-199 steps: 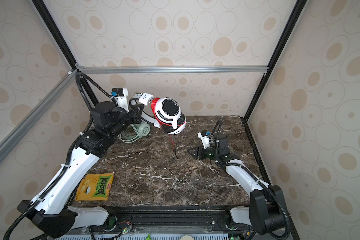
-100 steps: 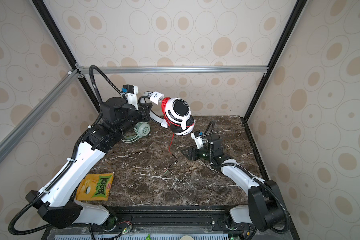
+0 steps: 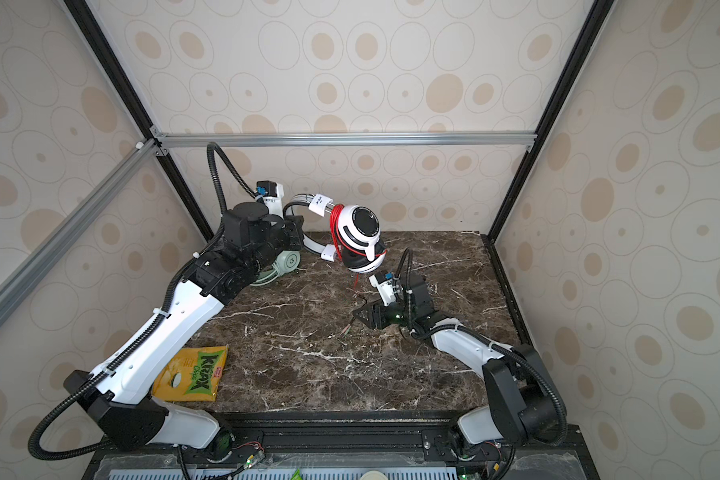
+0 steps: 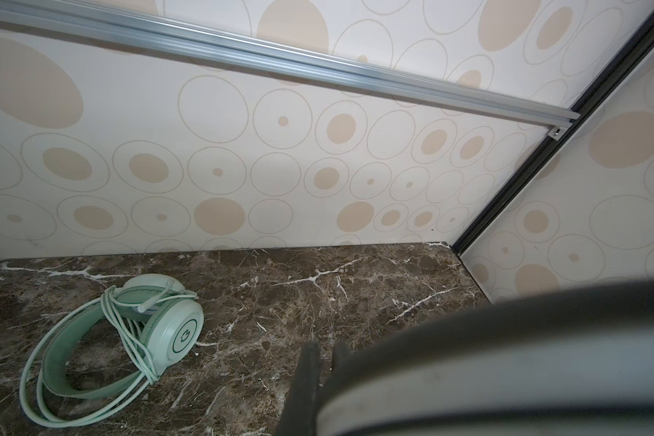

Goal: Wrap the headphones

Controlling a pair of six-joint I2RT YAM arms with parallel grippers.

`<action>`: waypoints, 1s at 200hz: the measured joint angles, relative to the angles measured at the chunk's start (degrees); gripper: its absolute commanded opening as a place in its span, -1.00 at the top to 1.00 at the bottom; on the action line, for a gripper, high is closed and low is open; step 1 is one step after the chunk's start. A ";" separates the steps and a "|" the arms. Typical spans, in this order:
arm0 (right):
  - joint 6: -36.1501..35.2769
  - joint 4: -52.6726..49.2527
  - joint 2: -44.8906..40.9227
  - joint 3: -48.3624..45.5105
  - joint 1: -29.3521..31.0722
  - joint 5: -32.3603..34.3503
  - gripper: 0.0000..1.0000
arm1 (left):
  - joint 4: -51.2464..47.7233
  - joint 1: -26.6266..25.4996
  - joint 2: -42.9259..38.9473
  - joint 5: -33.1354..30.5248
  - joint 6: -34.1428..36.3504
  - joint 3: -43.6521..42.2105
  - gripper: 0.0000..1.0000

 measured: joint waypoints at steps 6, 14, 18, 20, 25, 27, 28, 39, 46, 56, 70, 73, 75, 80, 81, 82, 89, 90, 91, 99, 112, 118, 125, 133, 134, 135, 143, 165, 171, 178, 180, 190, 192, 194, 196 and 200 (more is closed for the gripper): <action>-0.44 -0.35 0.00 0.04 0.24 1.11 -0.27 | 0.02 0.02 0.26 -0.15 0.07 0.00 1.00; -1.20 -1.11 0.11 0.17 0.70 2.99 -0.26 | 0.02 0.02 0.63 -0.35 0.20 0.00 1.00; -1.46 -1.44 0.20 0.26 0.90 3.80 -0.26 | 0.02 0.07 0.81 -0.39 0.24 0.00 1.00; -1.70 -1.64 0.31 0.35 0.98 4.20 -0.25 | 0.02 0.09 0.87 -0.39 0.26 0.00 1.00; -2.03 -2.12 0.52 0.59 1.18 5.01 -0.25 | 0.02 0.13 1.07 -0.39 0.28 0.00 1.00; -2.27 -2.23 0.72 0.72 1.25 5.25 -0.25 | 0.02 0.13 1.14 -0.39 0.28 0.00 1.00; -2.34 -2.29 0.79 0.74 1.25 5.31 -0.25 | 0.02 0.15 1.18 -0.39 0.28 0.00 1.00; -3.17 -2.86 2.05 1.70 1.38 6.58 -0.23 | 0.04 0.44 1.51 -0.37 0.28 0.00 1.00; -3.89 -3.02 3.21 2.51 1.46 7.08 -0.22 | 0.04 0.66 1.68 -0.35 0.28 0.00 1.00; -5.07 -2.99 5.16 3.80 1.49 7.32 -0.20 | 0.04 0.81 1.81 -0.26 0.28 0.00 1.00; -7.23 -2.95 8.24 5.88 1.51 7.15 -0.18 | 0.07 1.09 1.88 -0.04 0.26 -0.11 1.00; -7.72 -2.89 8.87 6.29 1.51 7.13 -0.18 | 0.07 1.14 1.88 -0.02 0.26 -0.11 1.00; -8.11 -2.78 9.40 6.60 1.51 7.04 -0.18 | 0.07 1.20 1.88 0.02 0.26 -0.11 1.00; -8.81 -2.43 10.45 7.23 1.51 7.06 -0.19 | 0.11 1.33 1.88 0.11 0.26 -0.11 1.00; -9.01 -2.29 10.75 7.39 1.51 7.02 -0.19 | 0.11 1.36 1.88 0.11 0.26 -0.11 1.00; -9.09 -2.23 10.91 7.45 1.51 7.02 -0.19 | 0.11 1.38 1.90 0.11 0.26 -0.11 1.00; -10.01 -1.27 12.44 8.15 1.49 6.97 -0.20 | 0.09 1.46 1.90 0.17 0.26 -0.11 1.00; -10.08 -1.18 12.55 8.20 1.49 6.99 -0.20 | 0.09 1.49 1.90 0.15 0.26 -0.11 1.00; -10.25 -1.01 12.81 8.31 1.49 7.02 -0.20 | 0.09 1.49 1.90 0.17 0.26 -0.11 1.00; -10.86 0.24 14.43 8.92 1.18 6.78 -0.20 | 0.09 1.60 1.90 0.24 0.26 -0.11 1.00; -11.74 3.19 16.68 9.22 0.76 6.08 -0.22 | 0.09 1.68 1.90 0.28 0.26 -0.11 1.00; -12.09 4.87 17.55 9.20 0.44 5.68 -0.23 | 0.09 1.70 1.90 0.26 0.26 -0.13 1.00; -12.52 6.97 18.32 8.96 0.04 5.16 -0.23 | 0.09 1.70 1.90 0.28 0.26 -0.13 1.00; -13.22 9.99 18.84 8.37 -0.37 4.50 -0.23 | 0.11 1.70 1.90 0.28 0.26 -0.17 1.00; -13.35 10.54 18.88 8.24 -0.42 4.39 -0.23 | 0.11 1.70 1.90 0.28 0.26 -0.20 1.00; -13.40 10.80 18.91 8.17 -0.44 4.35 -0.23 | 0.13 1.70 1.90 0.28 0.26 -0.22 1.00; -14.45 13.94 18.95 7.13 -0.79 3.58 -0.23 | 0.17 1.70 1.90 0.28 0.26 -0.35 1.00; -17.88 23.39 19.28 3.76 -1.07 1.75 -0.24 | 0.20 1.70 1.90 0.35 0.26 -0.81 1.00; -18.91 25.73 19.67 3.08 -1.07 1.25 -0.25 | 0.22 1.70 1.90 0.35 0.26 -0.92 1.00; -20.02 27.93 20.39 2.67 -1.07 0.50 -0.24 | 0.22 1.70 1.90 0.39 0.26 -1.05 1.00; -20.35 28.46 20.65 2.62 -1.07 0.24 -0.24 | 0.22 1.70 1.90 0.44 0.26 -1.09 1.00; -21.75 30.82 22.10 2.60 -1.07 -0.96 -0.22 | 0.24 1.70 1.90 0.52 0.26 -1.16 1.00; -21.97 31.26 22.34 2.60 -1.07 -1.20 -0.21 | 0.24 1.70 1.90 0.55 0.26 -1.16 1.00; -22.21 31.61 22.60 2.60 -1.07 -1.42 -0.21 | 0.22 1.70 1.90 0.59 0.26 -1.16 1.00; -22.38 31.93 22.88 2.60 -1.07 -1.66 -0.21 | 0.22 1.70 1.90 0.61 0.26 -1.16 1.00; -22.75 32.54 23.37 2.60 -1.07 -2.08 -0.20 | 0.22 1.70 1.90 0.66 0.28 -1.18 1.00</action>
